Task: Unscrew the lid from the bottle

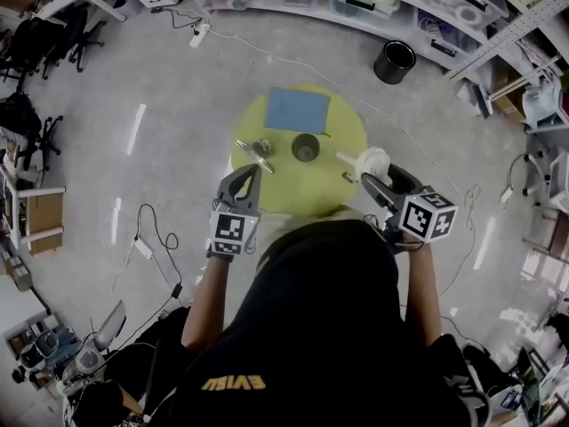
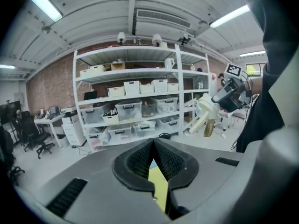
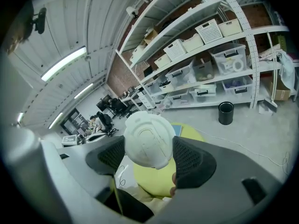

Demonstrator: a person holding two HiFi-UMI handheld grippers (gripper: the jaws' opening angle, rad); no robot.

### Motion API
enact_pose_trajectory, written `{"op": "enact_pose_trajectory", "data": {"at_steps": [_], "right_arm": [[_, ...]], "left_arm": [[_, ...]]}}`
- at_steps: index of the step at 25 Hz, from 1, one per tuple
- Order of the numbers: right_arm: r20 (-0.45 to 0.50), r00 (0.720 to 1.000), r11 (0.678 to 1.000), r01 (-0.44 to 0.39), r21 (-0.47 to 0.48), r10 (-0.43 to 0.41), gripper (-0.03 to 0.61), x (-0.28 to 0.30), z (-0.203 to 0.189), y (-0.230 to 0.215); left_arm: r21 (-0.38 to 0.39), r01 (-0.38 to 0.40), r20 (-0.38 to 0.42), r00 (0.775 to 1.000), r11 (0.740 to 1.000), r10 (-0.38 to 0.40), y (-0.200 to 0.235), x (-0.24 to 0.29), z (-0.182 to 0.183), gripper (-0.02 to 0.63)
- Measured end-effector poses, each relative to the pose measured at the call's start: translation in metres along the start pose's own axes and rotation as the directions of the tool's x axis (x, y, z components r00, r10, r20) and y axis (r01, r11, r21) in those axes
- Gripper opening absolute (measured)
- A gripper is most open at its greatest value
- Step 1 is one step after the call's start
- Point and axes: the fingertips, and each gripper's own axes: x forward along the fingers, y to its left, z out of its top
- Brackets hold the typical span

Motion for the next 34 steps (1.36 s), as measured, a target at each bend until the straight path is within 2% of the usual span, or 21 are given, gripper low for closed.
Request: {"op": "enact_pose_trajectory", "data": {"at_steps": [17, 24, 34], "right_arm": [[-0.003, 1.000, 1.000, -0.021, 0.011, 0.021, 0.327, 0.007, 0.007, 0.002], [0.039, 0.997, 0.990, -0.074, 0.119, 0.070, 0.327, 0.006, 0.007, -0.001], [0.038, 0.996, 0.991, -0.079, 0.113, 0.075, 0.327, 0.010, 0.009, 0.001]], "left_arm": [[0.028, 0.022, -0.008, 1.000, 0.999, -0.022, 0.000, 0.009, 0.006, 0.018], [-0.003, 0.046, 0.001, 0.999, 0.999, -0.046, -0.004, 0.017, 0.011, 0.018], [0.005, 0.076, 0.005, 0.997, 0.997, -0.076, -0.011, 0.027, 0.011, 0.018]]}}
